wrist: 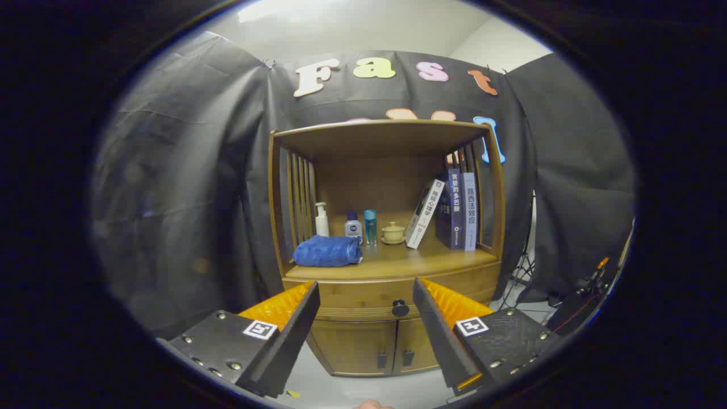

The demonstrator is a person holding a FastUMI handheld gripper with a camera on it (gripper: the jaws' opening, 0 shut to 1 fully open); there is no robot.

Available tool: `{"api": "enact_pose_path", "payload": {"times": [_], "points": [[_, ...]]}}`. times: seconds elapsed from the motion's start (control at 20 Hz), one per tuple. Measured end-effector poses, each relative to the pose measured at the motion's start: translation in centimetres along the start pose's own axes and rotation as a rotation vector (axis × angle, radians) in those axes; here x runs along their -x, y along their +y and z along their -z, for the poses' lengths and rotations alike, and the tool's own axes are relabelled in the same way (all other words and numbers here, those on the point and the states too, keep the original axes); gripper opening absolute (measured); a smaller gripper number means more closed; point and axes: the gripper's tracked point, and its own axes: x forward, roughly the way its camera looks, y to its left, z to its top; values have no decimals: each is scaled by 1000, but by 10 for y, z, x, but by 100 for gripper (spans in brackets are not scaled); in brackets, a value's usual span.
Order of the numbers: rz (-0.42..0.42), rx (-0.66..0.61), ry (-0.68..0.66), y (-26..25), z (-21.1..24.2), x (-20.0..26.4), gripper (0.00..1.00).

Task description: Pull open the drawer, take out the items inside it, and place them on the countertop above the cabinet.

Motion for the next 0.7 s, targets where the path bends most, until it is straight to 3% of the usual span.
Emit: {"api": "enact_pose_path", "payload": {"times": [0.7], "points": [[4,24,3,1,18,-5,99]]}}
